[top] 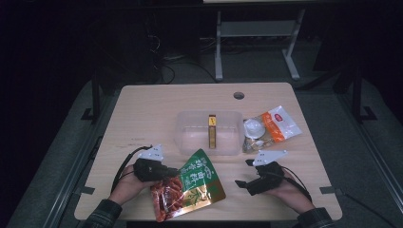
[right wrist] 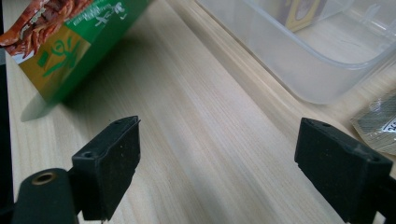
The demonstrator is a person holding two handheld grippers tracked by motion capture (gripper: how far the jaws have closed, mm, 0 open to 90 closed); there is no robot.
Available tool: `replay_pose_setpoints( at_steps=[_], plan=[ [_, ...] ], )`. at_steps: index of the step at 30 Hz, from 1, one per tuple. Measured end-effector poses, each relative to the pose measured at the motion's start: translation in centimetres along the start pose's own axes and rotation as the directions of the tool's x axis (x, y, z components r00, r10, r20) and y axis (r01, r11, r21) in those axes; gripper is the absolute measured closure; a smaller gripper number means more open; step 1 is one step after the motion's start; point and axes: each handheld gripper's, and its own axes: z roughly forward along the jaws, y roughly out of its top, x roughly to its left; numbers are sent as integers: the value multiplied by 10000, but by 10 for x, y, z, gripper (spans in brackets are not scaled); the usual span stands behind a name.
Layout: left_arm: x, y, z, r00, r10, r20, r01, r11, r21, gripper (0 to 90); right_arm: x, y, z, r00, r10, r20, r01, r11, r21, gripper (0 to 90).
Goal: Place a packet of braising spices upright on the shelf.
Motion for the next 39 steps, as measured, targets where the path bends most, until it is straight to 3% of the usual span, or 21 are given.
replay_pose_setpoints(
  at_steps=[5, 11, 14, 15, 16, 20, 22, 25, 30, 35, 39],
  plan=[
    [-3, 3, -10, 10000, 2, -26, -3, 9991, -435, 897, 0, 0, 0, 10000, 99, -1, -99, 9999, 54, 142],
    [-1, 7, -24, 9973, -262, -684, 170, 9911, -1322, 897, 1, 0, 2, 9999, 13, -110, -12, 9999, 120, 139],
    [2, 7, -34, 9920, -602, -1108, 377, 9800, -1952, 898, 4, 0, 5, 9990, -1, -450, 11, 9998, 220, 119],
    [2, 7, -34, 9920, -602, -1108, 377, 9800, -1952, 898, 6, 2, 5, 9979, -88, -641, 102, 9997, 224, 114],
    [4, 7, -40, 9887, -790, -1275, 477, 9715, -2321, 897, 7, 4, 5, 9974, -74, -719, 90, 9997, 212, 117],
    [8, 7, -48, 9840, -1207, -1311, 774, 9522, -2955, 898, 12, 13, 6, 9943, -11, -1070, -35, 9990, -437, 139],
    [9, 8, -49, 9821, -1260, -1399, 777, 9480, -3085, 898, 14, 22, 10, 9918, 88, -1273, -201, 9959, -877, 141],
    [8, 9, -48, 9815, -1258, -1441, 759, 9477, -3101, 898, 21, 35, 20, 9900, -41, -1410, -137, 9921, -1249, 150],
    [8, 11, -46, 9824, -1186, -1442, 702, 9503, -3032, 898, 29, 47, 35, 9855, -191, -1687, -45, 9903, -1385, 157],
    [6, 11, -46, 9820, -1243, -1425, 735, 9452, -3181, 898, 33, 62, 54, 9751, -117, -2215, -273, 9846, -1725, 234],
    [6, 12, -46, 9805, -1317, -1456, 783, 9424, -3253, 897, 35, 70, 62, 9713, -11, -2381, -450, 9812, -1878, 296]
  ],
)
